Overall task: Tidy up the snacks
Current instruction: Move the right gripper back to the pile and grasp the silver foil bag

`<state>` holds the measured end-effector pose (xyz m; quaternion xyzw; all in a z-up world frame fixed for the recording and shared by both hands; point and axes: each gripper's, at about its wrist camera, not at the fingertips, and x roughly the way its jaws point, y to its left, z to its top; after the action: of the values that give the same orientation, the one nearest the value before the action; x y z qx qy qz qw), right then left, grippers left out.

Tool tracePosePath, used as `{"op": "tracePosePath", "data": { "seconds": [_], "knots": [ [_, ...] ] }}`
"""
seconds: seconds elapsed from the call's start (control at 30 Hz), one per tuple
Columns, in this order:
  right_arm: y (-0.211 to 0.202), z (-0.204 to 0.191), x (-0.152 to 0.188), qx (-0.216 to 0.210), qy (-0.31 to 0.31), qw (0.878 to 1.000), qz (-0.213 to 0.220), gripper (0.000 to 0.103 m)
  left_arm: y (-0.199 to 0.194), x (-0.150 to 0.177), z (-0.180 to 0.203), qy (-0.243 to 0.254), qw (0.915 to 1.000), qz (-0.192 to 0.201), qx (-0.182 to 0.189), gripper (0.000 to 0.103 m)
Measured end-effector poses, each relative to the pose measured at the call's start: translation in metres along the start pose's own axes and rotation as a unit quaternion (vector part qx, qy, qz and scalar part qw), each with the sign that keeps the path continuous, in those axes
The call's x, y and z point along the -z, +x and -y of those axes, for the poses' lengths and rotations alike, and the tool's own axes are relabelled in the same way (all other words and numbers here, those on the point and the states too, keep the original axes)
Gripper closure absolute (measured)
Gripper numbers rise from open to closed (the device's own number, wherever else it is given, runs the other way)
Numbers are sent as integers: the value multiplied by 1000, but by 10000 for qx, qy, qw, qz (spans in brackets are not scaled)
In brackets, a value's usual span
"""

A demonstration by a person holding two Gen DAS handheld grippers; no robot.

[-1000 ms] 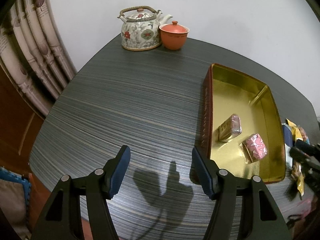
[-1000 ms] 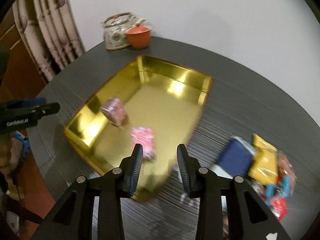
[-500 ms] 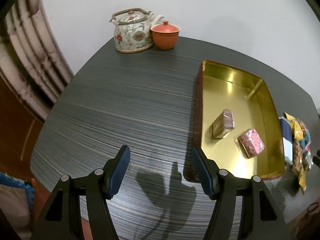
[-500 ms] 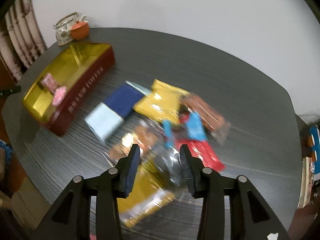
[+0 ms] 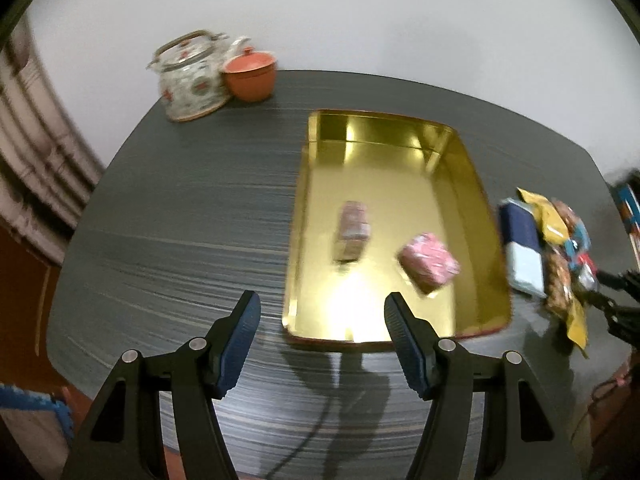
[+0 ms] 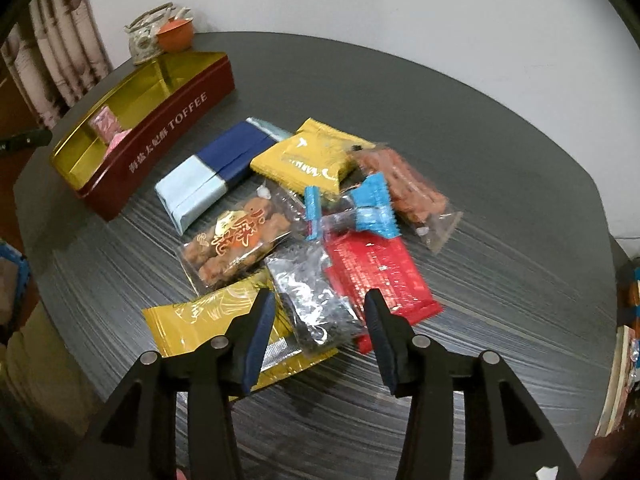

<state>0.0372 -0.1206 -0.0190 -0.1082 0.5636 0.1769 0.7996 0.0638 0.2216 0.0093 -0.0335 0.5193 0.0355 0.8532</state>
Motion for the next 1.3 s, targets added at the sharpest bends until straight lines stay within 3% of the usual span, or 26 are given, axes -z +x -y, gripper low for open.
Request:
{"op": "tracePosePath", "data": {
  "seconds": [0.23, 0.7, 1.3],
  "knots": [
    [9, 2, 2, -112, -26, 9999, 77, 58, -1, -5, 57, 404, 9986, -121, 320, 38],
    [8, 6, 19, -255, 179, 9991, 296, 67, 21, -16, 163, 1028, 9908, -355, 805, 38],
    [-4, 49, 52, 200, 1029, 9940, 322, 68, 81, -34, 215, 1133, 9868, -724, 899, 38]
  ]
}}
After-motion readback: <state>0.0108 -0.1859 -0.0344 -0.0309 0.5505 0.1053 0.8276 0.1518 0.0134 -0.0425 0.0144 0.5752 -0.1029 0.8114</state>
